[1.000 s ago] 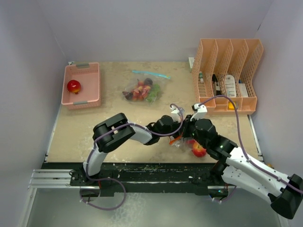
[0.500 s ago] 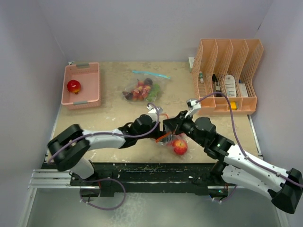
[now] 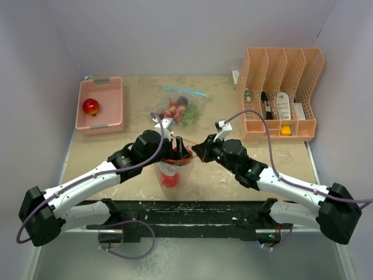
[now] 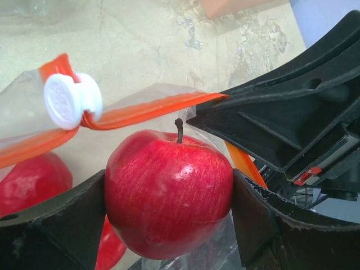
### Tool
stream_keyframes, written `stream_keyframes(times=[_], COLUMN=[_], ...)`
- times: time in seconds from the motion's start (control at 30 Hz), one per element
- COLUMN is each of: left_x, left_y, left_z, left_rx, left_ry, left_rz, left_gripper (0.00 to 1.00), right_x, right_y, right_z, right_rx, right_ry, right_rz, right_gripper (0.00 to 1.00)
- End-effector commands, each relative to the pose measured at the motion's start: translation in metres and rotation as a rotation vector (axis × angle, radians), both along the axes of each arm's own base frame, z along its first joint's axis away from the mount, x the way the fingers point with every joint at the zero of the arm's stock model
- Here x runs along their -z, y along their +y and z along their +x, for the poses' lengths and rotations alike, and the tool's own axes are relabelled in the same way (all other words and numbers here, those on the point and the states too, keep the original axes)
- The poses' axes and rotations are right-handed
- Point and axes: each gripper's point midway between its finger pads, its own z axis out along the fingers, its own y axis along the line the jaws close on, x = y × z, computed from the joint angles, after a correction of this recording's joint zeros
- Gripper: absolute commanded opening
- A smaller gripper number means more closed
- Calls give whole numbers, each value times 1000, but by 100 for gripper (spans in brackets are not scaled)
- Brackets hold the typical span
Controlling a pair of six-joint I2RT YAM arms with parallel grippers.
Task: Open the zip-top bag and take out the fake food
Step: Pick up the fake fruit from the zipper food storage bag.
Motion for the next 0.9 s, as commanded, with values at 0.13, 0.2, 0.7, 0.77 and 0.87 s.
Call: stream_keyframes(times=[0.13, 0.2, 0.7, 0.77, 0.87], left_x=[-78, -69, -34, -42, -55], left_y=[16, 24, -2, -5, -12], left_z=[28, 34, 59, 60, 57], left_rx=[-114, -151, -152, -139, -104], left_ry=[-170, -171, -124, -137, -163], left_rz=[-16, 45, 102, 88, 102], left_gripper=[62, 62, 63, 63, 63], right_x=[40, 29, -53, -43, -30], right_y=[-34, -23, 2, 8, 19], right_z=[20, 14, -16, -16, -16], right_rx=[113, 68, -75, -77, -74], right_ry=[20, 1, -124, -106, -82], right_rz=[-194, -119, 26, -4, -50], right_gripper=[0, 0, 0, 0, 0])
